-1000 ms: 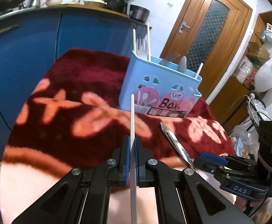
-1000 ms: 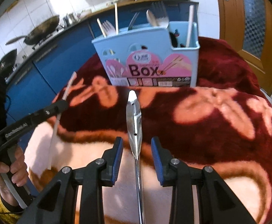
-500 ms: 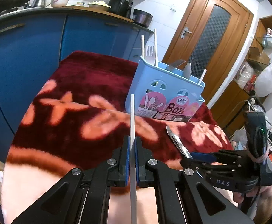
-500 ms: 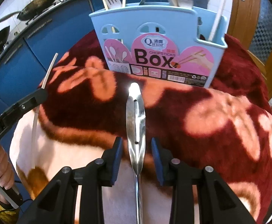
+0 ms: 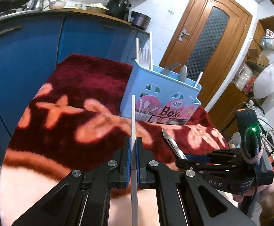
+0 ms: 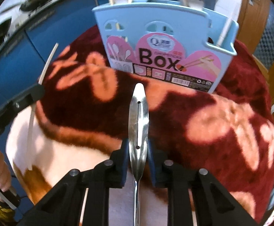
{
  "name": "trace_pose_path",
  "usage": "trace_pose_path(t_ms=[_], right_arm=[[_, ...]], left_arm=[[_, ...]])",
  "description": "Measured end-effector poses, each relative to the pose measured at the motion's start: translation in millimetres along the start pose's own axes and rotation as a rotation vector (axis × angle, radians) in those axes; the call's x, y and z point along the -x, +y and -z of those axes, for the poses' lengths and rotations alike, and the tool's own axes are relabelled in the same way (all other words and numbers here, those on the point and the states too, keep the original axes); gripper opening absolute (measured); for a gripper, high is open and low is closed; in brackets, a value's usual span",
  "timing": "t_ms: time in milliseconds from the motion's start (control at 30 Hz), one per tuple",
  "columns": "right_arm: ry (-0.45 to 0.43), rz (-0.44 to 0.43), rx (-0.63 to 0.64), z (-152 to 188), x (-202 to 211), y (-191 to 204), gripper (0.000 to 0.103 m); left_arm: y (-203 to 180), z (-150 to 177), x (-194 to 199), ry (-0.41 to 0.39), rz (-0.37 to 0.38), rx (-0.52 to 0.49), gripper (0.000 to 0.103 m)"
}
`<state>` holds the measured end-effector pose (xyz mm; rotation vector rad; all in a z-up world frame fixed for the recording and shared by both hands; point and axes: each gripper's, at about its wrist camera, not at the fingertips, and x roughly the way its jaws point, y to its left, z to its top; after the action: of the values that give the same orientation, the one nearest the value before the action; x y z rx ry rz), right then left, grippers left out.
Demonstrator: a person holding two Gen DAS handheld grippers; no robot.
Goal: Organize utensils
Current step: 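Grasp the metal tongs with the right tool while the left tool grasps a thin white stick, then lower the tongs into the box with the right tool while the left tool drops the stick in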
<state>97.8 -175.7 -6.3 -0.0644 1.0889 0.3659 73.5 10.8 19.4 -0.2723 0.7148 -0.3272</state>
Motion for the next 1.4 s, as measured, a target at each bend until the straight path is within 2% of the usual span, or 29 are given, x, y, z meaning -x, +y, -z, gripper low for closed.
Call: trace_pose_path(t_ms=[167,300,500,767,900,1167,1400], right_arm=[[-0.115,-0.086,-0.089,13,18,-17,0.021],[-0.261,-0.135,-0.121,26,42,-25,0.021],[-0.428,-0.163,-0.142,36,73,-33,0.021],[-0.579,-0.177,-0.163,33,99,-39,0.021],[-0.625,-0.176,-0.168,30,107,-45,0.021],[-0.657,-0.175,-0.195,14,109,-60,0.021],[-0.696,-0.157,-0.214,0,112,-71,0.021]], left_arm=[[-7,-3,4,-0.034,0.018,-0.006,0.004],[-14,-9,7,-0.074,0.038,-0.007,0.004],[-28,-23,8,-0.128,0.055,-0.030,0.004],[-45,-55,2,-0.203,0.059,-0.051,0.004],[-53,-75,-3,-0.257,0.057,-0.062,0.004],[-62,-118,-13,-0.402,0.022,-0.089,0.004],[-68,-139,-29,-0.533,-0.055,-0.137,0.004]])
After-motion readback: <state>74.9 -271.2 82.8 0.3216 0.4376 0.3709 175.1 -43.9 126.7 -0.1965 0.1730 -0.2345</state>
